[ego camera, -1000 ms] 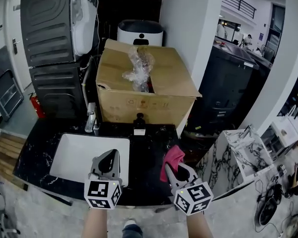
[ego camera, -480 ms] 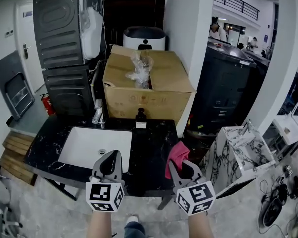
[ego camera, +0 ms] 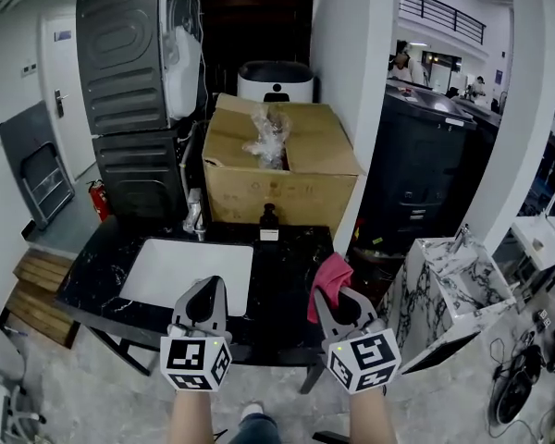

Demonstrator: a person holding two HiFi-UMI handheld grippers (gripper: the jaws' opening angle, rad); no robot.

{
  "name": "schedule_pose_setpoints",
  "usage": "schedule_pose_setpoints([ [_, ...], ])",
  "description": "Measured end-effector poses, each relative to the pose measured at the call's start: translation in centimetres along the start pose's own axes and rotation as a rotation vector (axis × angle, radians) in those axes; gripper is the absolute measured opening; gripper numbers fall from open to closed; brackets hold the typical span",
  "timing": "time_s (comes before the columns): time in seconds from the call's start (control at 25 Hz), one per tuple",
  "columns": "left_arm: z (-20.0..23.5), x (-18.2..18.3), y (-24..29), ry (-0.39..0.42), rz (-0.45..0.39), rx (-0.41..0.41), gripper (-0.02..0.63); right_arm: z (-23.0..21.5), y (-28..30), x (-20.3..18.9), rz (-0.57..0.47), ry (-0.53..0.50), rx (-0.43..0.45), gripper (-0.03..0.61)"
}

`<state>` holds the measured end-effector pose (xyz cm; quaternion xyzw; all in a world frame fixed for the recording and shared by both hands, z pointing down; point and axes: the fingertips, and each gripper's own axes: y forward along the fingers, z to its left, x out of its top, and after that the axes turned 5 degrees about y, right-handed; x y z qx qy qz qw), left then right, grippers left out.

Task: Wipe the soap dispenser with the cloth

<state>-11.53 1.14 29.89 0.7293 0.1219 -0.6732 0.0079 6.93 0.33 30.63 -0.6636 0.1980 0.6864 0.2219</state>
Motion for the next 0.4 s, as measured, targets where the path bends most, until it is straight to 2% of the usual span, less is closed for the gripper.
schedule_pose_setpoints([
  [0.24,-0.3,0.9,-0.5,0.039,-0.02,0.009,0.014,0.4,-0.2,0.1,-0.001,-0.073,-0.017,0.049],
  [0.4,-0.6,1.0,-1.1,0.032,-0.034,0.014,0.014,0.3,-0.9,-0.3,-0.002,-0.093,-0.032,0.049],
])
